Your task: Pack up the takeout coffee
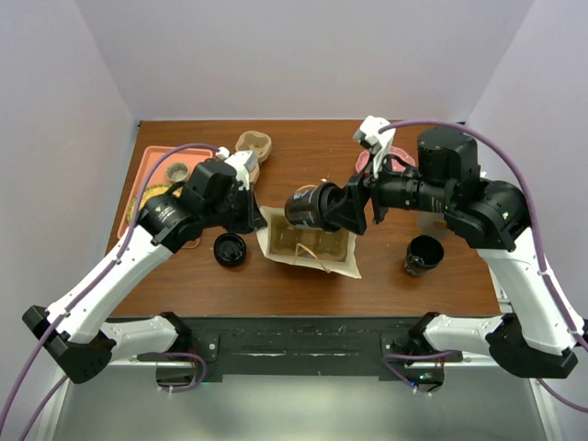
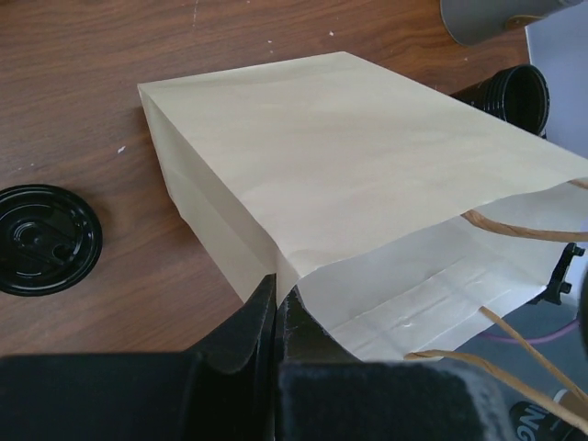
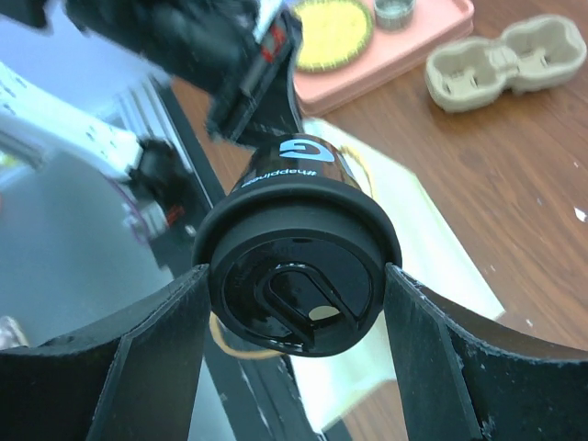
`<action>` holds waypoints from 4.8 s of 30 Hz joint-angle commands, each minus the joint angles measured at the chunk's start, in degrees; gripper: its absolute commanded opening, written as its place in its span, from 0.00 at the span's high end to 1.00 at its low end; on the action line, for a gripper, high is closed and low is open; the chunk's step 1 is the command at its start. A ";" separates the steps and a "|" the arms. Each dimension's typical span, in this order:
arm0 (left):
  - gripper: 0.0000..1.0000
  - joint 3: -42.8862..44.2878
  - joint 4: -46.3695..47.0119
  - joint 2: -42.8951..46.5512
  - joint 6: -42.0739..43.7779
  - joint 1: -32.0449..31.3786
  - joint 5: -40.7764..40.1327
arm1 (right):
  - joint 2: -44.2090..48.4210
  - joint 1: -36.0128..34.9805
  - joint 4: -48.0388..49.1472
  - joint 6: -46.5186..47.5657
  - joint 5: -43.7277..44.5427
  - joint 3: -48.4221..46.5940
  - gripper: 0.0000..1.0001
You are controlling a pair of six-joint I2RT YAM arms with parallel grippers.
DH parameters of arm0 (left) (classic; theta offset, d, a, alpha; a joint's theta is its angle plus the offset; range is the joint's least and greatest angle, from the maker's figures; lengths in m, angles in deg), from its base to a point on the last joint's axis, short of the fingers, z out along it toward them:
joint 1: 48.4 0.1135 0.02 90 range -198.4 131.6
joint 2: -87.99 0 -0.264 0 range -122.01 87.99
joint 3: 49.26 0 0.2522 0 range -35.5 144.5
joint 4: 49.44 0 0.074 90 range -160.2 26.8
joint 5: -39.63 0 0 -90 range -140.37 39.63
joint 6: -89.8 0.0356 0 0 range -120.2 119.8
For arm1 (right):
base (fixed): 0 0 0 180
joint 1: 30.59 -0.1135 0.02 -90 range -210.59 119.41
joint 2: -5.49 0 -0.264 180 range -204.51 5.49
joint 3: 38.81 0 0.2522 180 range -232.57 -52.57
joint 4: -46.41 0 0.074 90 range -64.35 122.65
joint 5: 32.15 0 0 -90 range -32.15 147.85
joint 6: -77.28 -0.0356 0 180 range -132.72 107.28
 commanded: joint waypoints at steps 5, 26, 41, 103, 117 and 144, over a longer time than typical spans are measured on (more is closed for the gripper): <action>1.00 -3.10 7.67 3.61 0.25 -0.09 0.80 | -0.18 -6.55 -7.74 7.90 10.29 -2.11 0.57; 1.00 -11.00 13.82 8.53 3.67 -0.18 6.77 | -7.21 -33.90 -7.23 9.92 53.99 4.47 0.58; 1.00 -16.80 16.89 14.15 3.58 -0.18 9.50 | -6.42 -37.95 0.95 16.60 57.51 16.69 0.60; 1.00 -17.17 12.95 21.02 9.12 -0.18 2.92 | -11.25 -39.27 21.16 19.41 63.05 38.24 0.60; 1.00 -21.38 14.52 23.39 10.97 -0.44 -1.31 | -11.87 -33.56 23.81 26.97 61.36 36.74 0.62; 1.00 -26.21 17.69 25.85 13.52 -0.97 2.91 | -7.83 -29.60 31.72 21.27 65.15 46.06 0.62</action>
